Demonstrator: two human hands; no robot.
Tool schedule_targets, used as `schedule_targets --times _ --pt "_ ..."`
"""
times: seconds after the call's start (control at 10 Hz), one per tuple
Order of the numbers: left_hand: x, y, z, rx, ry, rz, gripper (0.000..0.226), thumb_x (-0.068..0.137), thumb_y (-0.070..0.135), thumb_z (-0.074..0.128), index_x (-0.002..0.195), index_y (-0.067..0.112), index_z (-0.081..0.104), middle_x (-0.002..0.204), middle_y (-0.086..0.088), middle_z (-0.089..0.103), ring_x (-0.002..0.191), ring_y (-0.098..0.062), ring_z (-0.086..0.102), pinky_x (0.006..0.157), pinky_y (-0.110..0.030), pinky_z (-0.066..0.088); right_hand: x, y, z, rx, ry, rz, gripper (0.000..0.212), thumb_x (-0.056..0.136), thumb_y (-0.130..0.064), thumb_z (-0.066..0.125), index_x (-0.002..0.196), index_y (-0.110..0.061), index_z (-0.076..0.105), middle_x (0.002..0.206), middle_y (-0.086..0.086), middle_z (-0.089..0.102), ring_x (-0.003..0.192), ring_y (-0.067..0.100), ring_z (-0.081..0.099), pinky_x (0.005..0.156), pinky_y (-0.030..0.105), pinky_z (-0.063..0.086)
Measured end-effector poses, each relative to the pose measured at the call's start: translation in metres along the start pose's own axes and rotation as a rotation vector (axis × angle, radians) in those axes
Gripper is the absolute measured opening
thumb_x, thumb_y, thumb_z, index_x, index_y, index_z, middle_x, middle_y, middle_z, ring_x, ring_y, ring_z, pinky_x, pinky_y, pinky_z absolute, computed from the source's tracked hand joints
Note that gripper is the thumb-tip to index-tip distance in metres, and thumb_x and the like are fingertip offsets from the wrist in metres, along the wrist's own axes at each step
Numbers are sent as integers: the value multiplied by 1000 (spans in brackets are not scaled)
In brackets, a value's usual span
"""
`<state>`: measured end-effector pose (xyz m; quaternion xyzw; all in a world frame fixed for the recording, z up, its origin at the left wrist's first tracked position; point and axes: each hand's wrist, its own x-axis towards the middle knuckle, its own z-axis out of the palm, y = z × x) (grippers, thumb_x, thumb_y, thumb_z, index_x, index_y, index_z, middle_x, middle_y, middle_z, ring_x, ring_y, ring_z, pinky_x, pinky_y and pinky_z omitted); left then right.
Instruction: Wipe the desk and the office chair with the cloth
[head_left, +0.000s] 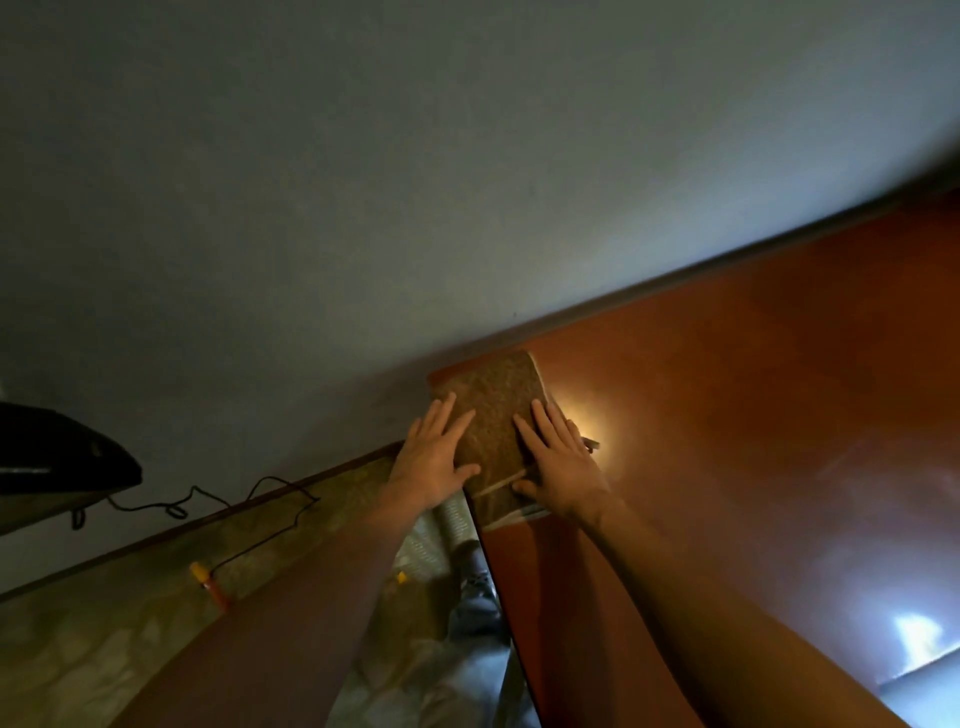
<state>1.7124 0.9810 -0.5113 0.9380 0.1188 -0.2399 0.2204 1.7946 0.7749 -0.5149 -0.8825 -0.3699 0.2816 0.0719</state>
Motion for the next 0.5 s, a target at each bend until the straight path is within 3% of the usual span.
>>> schedule_targets --times 0.1,0.2,0.4,0.5 --pt "-1 2 7 80 -45 -29 87 96 43 62 160 32 5 166 1 -23 153 -20 -18 125 -47 1 -4 5 6 -61 -17 1 101 92 -45 65 160 -25 -8 159 5 -28 144 22 -30 121 43 -13" --pt "-2 7 10 82 -75 -64 87 96 40 62 161 32 4 165 2 -24 153 -21 -18 125 -49 5 -9 4 7 -104 -33 1 99 94 -43 63 159 -25 -10 161 7 -26 142 22 -31 119 40 -14" --pt "-3 14 -3 86 -196 -98 93 95 42 63 160 33 -2 164 2 -27 154 -22 -16 125 -50 8 -7 3 -6 -166 -98 24 97 95 -41 62 160 -26 -8 167 10 -16 153 30 -16 122 46 -7" --pt "-15 20 -4 70 -144 -91 89 98 39 60 160 31 -2 165 0 -26 154 -23 -15 125 -48 6 -11 -7 -16 -66 -92 63 90 97 -39 61 161 -24 -1 167 11 -12 153 33 -15 122 50 -5"
